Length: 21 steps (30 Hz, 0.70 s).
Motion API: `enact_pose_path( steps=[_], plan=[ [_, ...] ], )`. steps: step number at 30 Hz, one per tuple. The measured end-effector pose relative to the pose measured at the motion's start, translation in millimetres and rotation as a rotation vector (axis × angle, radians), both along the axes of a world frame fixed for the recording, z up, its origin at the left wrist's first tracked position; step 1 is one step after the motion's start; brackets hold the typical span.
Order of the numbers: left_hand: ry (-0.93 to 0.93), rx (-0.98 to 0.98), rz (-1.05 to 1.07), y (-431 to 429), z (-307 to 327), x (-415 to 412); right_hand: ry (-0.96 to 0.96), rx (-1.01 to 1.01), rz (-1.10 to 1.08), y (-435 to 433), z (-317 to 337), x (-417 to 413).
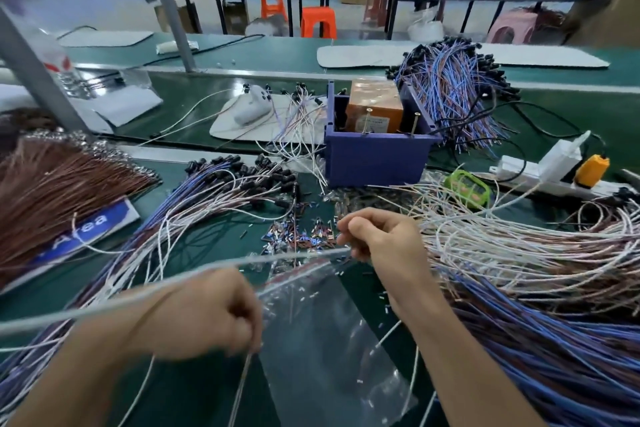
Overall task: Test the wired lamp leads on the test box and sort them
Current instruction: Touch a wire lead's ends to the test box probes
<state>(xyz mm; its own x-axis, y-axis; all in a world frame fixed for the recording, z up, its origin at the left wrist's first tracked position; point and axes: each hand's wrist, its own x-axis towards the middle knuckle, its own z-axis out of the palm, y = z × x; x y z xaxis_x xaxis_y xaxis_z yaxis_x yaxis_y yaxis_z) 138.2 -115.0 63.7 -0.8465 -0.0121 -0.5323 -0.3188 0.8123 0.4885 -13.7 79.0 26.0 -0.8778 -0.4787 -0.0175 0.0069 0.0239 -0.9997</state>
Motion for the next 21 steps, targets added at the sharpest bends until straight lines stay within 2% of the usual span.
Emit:
enact_pose_path(
  steps=[2,6,10,15,21],
  plan=[
    [0.159,-0.028,0.173,-15,4,-17,0.073,0.012,0.058,-6,6,2],
    [0.496,-0.369,0.452,-35,-6,-59,0.196,0.077,0.079,-26,17,2],
    [0.852,-0.421,0.573,-31,-26,-89,0.207,0.074,0.012,-41,16,-2],
    [0.810,-0.579,0.536,-37,-51,-107,0.207,0.092,0.001,-47,-1,1],
    [0.937,-0.521,0.546,-40,-60,-104,0.129,0.047,0.005,-44,-9,-1]
  ],
)
